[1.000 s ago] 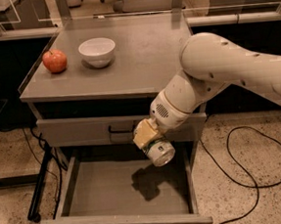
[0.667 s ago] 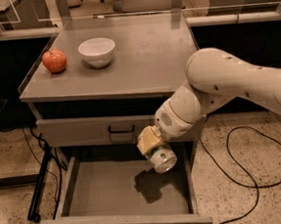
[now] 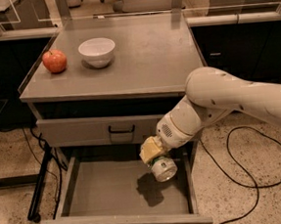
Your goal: Place 7up can into middle drawer
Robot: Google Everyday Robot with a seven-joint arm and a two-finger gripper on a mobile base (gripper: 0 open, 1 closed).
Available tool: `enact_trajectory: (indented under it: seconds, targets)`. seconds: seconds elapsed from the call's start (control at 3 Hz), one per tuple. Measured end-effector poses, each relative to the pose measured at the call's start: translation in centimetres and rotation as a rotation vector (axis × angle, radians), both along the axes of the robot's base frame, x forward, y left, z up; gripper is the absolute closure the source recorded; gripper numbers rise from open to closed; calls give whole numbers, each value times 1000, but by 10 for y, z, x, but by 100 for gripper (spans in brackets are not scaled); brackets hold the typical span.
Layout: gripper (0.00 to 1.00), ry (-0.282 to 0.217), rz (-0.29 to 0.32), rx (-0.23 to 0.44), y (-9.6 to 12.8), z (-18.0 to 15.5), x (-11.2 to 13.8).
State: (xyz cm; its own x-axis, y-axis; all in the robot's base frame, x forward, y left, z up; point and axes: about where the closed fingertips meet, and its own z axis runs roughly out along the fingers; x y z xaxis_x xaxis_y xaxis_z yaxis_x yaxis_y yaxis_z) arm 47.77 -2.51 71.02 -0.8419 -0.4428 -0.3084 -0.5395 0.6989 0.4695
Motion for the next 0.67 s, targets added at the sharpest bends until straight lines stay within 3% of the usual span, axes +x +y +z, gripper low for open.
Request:
enact_trajectory:
  seconds: [0.33, 0.67]
  targets:
    - [100, 32, -2, 22, 1, -11, -3]
    - [100, 73, 20, 21, 7, -51, -7]
